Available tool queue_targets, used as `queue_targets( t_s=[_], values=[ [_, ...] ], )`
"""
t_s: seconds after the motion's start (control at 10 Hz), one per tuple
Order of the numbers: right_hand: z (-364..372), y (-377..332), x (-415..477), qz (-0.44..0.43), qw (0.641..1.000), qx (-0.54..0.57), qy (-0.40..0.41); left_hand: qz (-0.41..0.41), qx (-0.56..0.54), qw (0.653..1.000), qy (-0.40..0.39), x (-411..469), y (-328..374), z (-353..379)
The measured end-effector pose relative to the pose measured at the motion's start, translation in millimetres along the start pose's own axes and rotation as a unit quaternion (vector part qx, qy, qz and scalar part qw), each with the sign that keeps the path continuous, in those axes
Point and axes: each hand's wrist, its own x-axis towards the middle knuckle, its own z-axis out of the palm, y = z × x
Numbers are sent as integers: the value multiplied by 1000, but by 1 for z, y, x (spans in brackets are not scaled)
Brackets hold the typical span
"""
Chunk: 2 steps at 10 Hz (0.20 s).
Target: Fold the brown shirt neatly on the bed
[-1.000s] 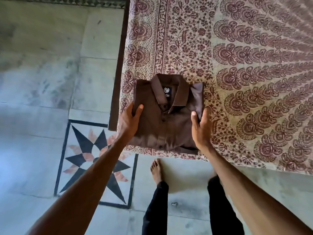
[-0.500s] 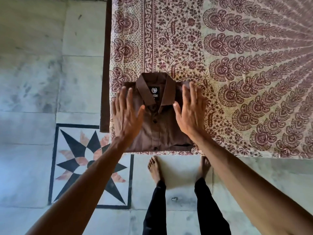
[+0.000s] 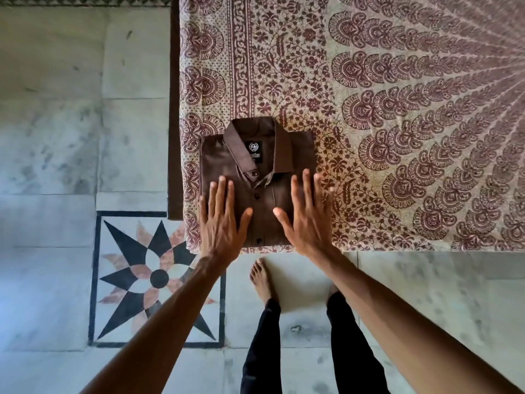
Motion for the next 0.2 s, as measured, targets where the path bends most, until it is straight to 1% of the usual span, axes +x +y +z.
queue_targets(
  t_s=[0.1, 0.2],
  values=[
    [1, 8, 3, -25, 998, 1, -57, 5, 2, 999, -32, -1, -6, 1],
    [-27, 16, -5, -40, 994, 87, -56, -2, -39, 998, -41, 10, 4, -23]
  ],
)
